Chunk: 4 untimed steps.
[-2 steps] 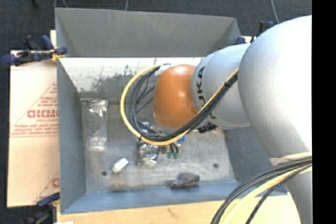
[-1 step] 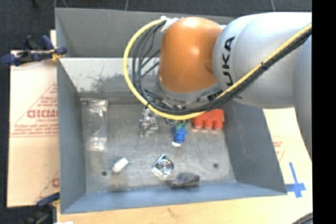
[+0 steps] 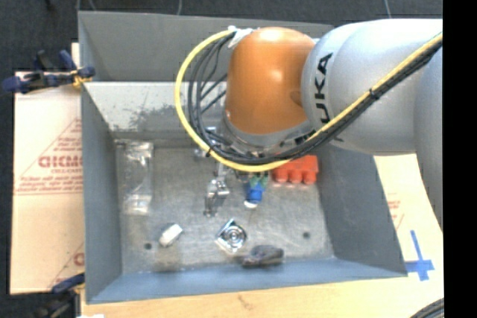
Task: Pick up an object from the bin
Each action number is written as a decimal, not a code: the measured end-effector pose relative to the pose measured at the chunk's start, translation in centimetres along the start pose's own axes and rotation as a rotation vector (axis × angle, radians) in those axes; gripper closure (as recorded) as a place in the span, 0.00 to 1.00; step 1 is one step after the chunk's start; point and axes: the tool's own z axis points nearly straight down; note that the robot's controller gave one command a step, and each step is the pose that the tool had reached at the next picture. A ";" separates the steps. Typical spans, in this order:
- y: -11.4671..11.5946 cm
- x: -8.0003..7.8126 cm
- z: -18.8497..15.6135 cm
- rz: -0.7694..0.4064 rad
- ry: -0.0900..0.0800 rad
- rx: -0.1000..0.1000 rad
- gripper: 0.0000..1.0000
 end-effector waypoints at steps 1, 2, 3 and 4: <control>1.6 1.7 14.2 -0.099 -0.008 -0.001 0.00; 4.3 4.0 14.0 -0.001 -0.008 -0.002 0.00; 4.3 3.8 13.8 0.000 -0.012 -0.004 1.00; 3.8 2.2 -3.5 -0.161 -0.009 0.000 1.00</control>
Offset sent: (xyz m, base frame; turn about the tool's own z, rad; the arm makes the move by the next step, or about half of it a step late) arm -0.0211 0.0154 -0.1436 -0.1015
